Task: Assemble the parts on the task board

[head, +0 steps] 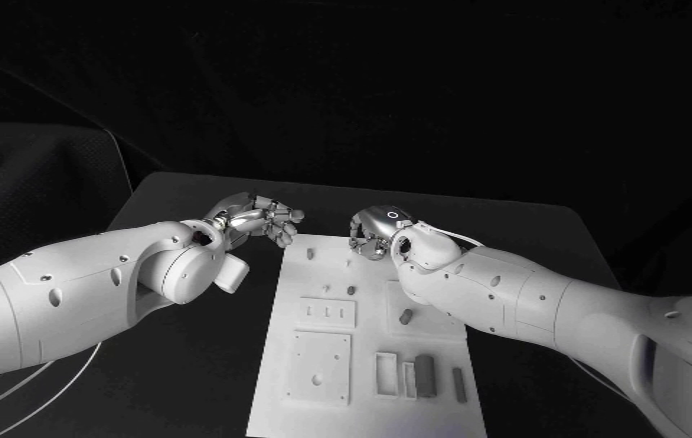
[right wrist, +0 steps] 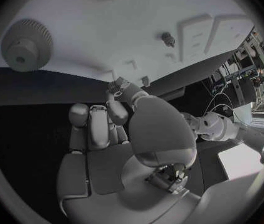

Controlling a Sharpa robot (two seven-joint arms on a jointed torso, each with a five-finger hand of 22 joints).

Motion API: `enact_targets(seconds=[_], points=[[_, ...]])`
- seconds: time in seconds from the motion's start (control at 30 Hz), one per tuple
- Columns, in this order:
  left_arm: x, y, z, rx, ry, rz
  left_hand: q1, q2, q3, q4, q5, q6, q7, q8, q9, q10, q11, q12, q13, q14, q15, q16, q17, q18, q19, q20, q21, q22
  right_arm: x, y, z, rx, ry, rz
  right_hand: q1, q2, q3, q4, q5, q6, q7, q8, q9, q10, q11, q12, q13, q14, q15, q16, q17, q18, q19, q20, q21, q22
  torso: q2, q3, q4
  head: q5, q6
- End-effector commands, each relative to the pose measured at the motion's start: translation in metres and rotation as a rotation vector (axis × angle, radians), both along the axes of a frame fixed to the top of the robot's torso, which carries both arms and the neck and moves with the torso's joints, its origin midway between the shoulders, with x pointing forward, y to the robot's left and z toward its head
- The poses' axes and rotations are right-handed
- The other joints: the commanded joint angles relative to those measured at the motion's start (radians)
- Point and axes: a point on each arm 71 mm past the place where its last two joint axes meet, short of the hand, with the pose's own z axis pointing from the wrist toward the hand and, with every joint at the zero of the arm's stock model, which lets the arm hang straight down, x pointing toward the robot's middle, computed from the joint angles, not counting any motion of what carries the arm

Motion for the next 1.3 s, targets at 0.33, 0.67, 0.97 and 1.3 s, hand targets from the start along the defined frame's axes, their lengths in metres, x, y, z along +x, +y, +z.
enact_targets(seconds=[0.33, 0.67, 0.97, 1.3], points=[[0.0010, -0.0037, 0.0021, -0.009, -0.009, -0.005, 0.000, -0.008, 0.000, 0.006, 0.003, -0.001, 0.001, -0.003, -0.001, -0.007, 0.002, -0.005, -0.002, 0.009, 0.000, -0.002, 0.002, 0.010, 0.006, -0.003, 0.000, -0.001, 0.0018, -0.0012, -0.0013, -0.040, 0.019, 0.000, -0.001, -0.009, 0.007, 0.000, 0.006, 0.055, 0.049, 0.003, 0.000, 0.003, -0.008, 0.004, 0.002, 0.004, -0.002, 0.006, 0.001, 0.018, 0.002, 0.003, 0.127, 0.002, 0.002, -0.0004, -0.0014, 0.000, -0.005], [0.0008, -0.0039, 0.0025, -0.009, -0.009, -0.005, 0.000, -0.008, 0.001, 0.006, 0.003, -0.001, 0.001, -0.004, -0.001, -0.007, 0.002, -0.005, -0.002, 0.009, 0.000, -0.002, 0.002, 0.010, 0.007, -0.003, 0.000, -0.002, -0.0010, 0.0082, -0.0026, -0.042, 0.027, 0.022, -0.001, -0.008, 0.009, -0.001, 0.006, 0.056, 0.049, 0.003, 0.000, 0.003, -0.008, 0.004, 0.002, 0.004, -0.002, 0.006, 0.001, 0.018, 0.003, 0.003, 0.127, 0.002, 0.007, -0.0010, 0.0015, 0.002, -0.007], [0.0015, -0.0043, 0.0028, -0.009, -0.010, -0.005, 0.000, -0.009, 0.001, 0.006, 0.003, -0.001, 0.001, -0.004, -0.001, -0.007, 0.002, -0.005, -0.002, 0.009, 0.000, -0.003, 0.002, 0.011, 0.007, -0.003, 0.000, -0.002, -0.0010, 0.0081, -0.0028, -0.044, 0.028, 0.020, -0.001, -0.006, 0.012, -0.001, 0.007, 0.057, 0.049, 0.002, 0.000, 0.004, -0.009, 0.005, 0.002, 0.005, -0.002, 0.007, 0.001, 0.018, 0.003, 0.003, 0.128, 0.002, 0.008, -0.0011, -0.0020, 0.006, -0.013], [0.0017, -0.0043, 0.0027, -0.009, -0.010, -0.006, 0.000, -0.009, 0.001, 0.007, 0.003, -0.001, 0.001, -0.004, -0.002, -0.007, 0.002, -0.005, -0.002, 0.009, 0.000, -0.003, 0.002, 0.011, 0.007, -0.003, 0.000, -0.002, 0.0006, 0.0050, -0.0028, -0.065, 0.009, -0.006, -0.001, -0.006, 0.013, -0.001, 0.007, 0.058, 0.049, 0.002, 0.000, 0.004, -0.009, 0.005, 0.001, 0.005, -0.002, 0.007, 0.001, 0.019, 0.003, 0.003, 0.128, 0.003, 0.008, -0.0008, -0.0014, 0.004, -0.017]])
